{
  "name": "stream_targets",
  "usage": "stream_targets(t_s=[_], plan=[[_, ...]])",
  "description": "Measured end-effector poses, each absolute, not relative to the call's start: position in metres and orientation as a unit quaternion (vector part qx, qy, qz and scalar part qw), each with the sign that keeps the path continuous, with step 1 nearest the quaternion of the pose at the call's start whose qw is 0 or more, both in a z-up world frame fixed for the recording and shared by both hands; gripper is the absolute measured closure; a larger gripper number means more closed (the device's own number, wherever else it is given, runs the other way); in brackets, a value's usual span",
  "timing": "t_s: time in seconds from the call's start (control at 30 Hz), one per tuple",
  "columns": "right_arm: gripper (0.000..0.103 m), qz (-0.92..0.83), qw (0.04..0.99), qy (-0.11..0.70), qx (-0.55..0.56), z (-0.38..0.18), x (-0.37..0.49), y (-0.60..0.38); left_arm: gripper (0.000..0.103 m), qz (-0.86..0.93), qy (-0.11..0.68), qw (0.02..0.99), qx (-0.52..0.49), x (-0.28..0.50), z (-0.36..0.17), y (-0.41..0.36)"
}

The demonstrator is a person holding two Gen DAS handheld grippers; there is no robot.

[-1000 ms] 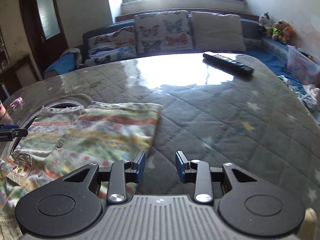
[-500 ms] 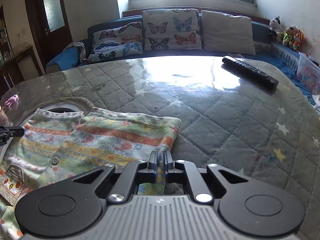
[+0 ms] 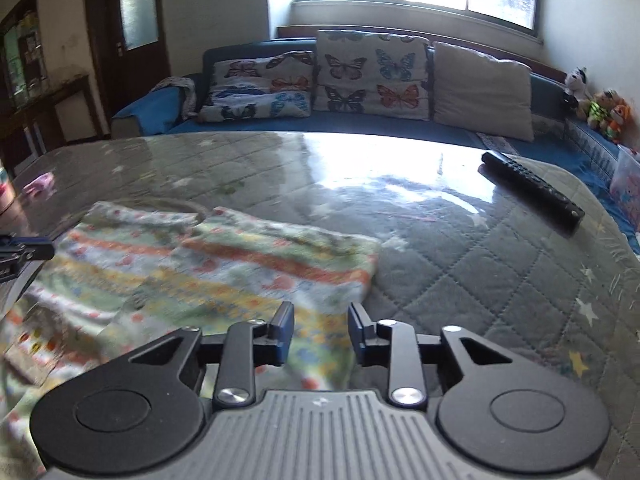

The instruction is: Fold clothes

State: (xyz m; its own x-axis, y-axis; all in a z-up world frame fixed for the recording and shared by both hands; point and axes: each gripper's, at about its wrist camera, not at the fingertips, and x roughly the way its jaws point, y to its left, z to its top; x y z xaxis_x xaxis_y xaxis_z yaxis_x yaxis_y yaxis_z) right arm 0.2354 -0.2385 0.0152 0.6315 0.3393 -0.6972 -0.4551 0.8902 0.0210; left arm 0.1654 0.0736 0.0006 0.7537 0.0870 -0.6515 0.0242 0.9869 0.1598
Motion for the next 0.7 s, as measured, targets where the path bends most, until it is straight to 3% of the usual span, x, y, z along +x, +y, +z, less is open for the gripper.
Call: stream_targets(t_s=[0.47,0.7], plan=[[0.065,0.332,0.847,0.385,-0.153,0.013,0.118,-0.204,0.096,-0.142,0.353,0.912,0.154,0.08,-0.02,-0.001],[0.065,0.363,0.841,0.372,-0.148,0.034,0.076,-0.207,0.097,-0.163,0.35,0.915,0.117,0.063,-0.018,0.004]])
